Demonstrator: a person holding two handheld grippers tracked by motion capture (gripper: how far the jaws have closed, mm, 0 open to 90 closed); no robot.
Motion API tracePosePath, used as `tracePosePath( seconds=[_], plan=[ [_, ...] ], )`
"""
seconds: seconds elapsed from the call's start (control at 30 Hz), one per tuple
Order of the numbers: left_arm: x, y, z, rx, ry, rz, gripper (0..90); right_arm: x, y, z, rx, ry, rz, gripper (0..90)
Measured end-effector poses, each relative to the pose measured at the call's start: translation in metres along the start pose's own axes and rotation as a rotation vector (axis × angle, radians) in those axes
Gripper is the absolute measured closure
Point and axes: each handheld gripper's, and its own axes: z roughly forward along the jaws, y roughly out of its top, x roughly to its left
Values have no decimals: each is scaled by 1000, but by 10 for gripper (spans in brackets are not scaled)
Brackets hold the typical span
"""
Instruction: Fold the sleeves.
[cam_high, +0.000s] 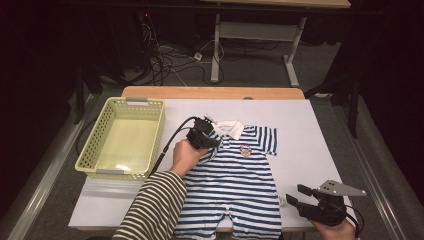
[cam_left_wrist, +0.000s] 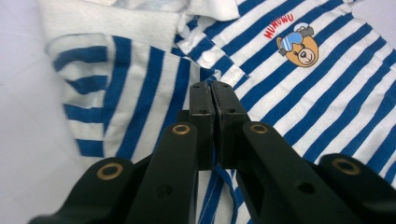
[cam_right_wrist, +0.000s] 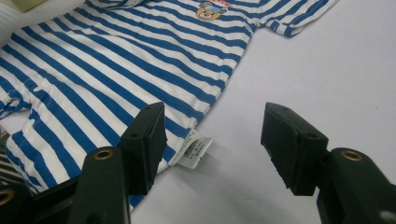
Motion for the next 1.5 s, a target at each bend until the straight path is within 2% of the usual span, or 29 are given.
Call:
tracePosePath(
  seconds=[0.37,0.47,0.57,0.77,1.03,1.5],
  plan=[
    [-11,-1,19,14,-11,18,841,0,0,-1,0,1,3,409],
    [-11,-1,19,10,-4,24,794,0,0,-1,-1,2,4,409],
    [-11,0,18,-2,6,14,706,0,0,-1,-2,2,6,409],
    [-9,0,11,-23,17,10,621,0,0,-1,-1,0,6,409],
    [-8,2,-7,-62,45,10,510,-1,0,-1,-3,0,7,409],
    [-9,-1,-32,-75,77,40,461,-2,-1,-4,-13,-12,19,406]
  ],
)
